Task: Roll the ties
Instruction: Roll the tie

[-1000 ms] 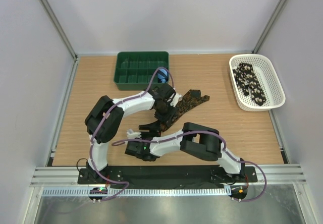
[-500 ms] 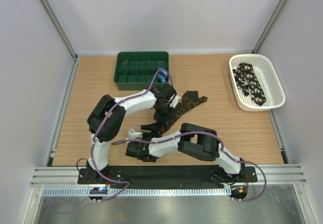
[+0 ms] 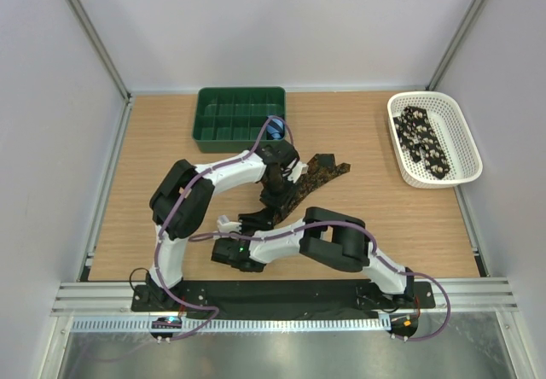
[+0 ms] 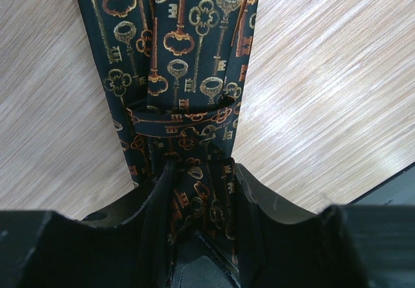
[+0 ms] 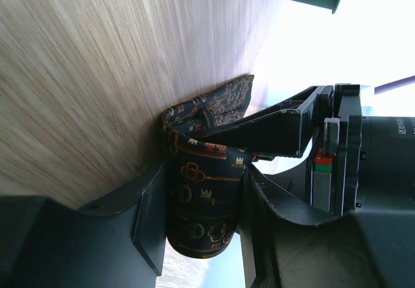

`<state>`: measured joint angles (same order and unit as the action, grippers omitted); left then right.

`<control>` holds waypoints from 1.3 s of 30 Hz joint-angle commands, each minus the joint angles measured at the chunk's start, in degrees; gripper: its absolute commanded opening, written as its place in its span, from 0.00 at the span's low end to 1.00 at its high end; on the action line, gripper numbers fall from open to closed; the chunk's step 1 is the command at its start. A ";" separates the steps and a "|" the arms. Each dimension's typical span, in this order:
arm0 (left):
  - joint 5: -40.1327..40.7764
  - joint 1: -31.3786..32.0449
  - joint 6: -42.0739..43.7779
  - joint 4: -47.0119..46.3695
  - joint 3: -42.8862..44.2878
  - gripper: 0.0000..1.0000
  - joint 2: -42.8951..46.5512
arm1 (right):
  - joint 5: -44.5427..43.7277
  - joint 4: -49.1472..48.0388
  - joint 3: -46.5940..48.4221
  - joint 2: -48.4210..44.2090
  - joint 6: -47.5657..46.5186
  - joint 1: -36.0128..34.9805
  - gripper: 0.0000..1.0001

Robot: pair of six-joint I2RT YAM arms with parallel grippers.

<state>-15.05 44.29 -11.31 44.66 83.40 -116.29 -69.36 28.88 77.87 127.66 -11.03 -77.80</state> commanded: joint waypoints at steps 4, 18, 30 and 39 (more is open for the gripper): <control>-1.39 0.97 1.64 9.12 -1.22 0.34 -2.01 | 6.26 3.90 1.50 1.89 4.17 1.86 0.17; 1.86 0.79 3.57 8.68 4.14 0.53 -0.78 | 7.84 7.50 3.26 0.93 7.42 0.46 0.11; 7.04 -1.40 1.82 1.58 3.71 0.58 4.49 | 13.55 8.21 3.17 -2.23 10.50 0.19 0.11; 11.89 -3.42 1.64 -4.14 3.44 0.59 10.03 | 16.98 7.85 2.38 -4.70 10.85 -0.42 0.11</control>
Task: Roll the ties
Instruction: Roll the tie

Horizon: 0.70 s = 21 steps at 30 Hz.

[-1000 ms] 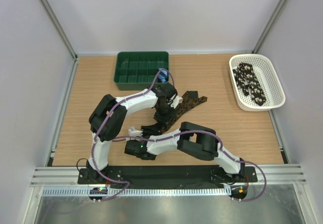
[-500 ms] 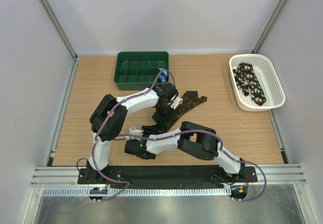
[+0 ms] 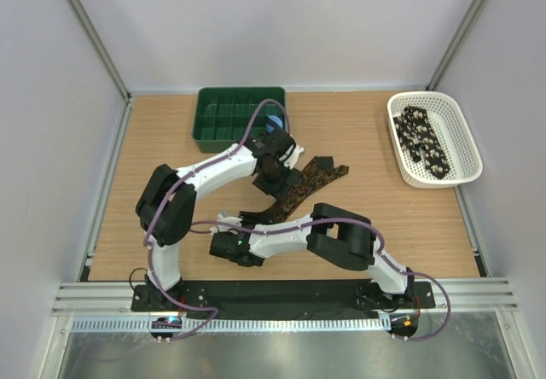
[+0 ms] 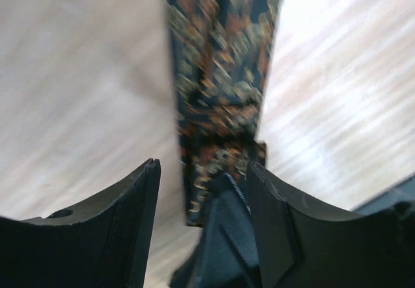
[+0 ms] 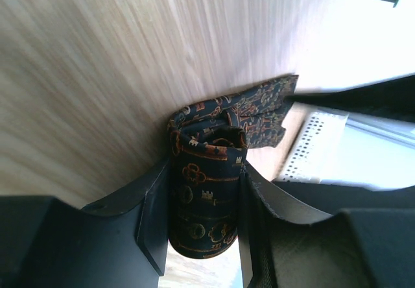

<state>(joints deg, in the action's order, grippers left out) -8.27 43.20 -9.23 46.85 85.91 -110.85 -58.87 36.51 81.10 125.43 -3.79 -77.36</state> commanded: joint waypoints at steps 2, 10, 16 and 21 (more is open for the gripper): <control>4.67 -2.42 0.01 -6.33 1.62 0.60 4.94 | 6.49 0.31 -0.94 -2.56 3.62 -0.95 0.11; 10.11 -5.66 -3.06 -15.11 -4.95 0.61 14.59 | 10.61 -1.26 -2.43 -5.36 5.02 -0.77 0.10; 17.30 -10.32 -8.77 -26.10 -17.76 0.71 27.76 | 21.66 -6.36 -6.83 -12.39 5.38 2.12 0.10; 29.53 -10.50 -15.10 -36.64 -31.13 1.00 40.43 | 31.96 -11.28 -11.57 -18.79 6.07 6.33 0.10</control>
<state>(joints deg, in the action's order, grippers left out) 11.94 32.27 -19.11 20.71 60.53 -76.38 -37.54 30.57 71.94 111.77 -0.36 -73.41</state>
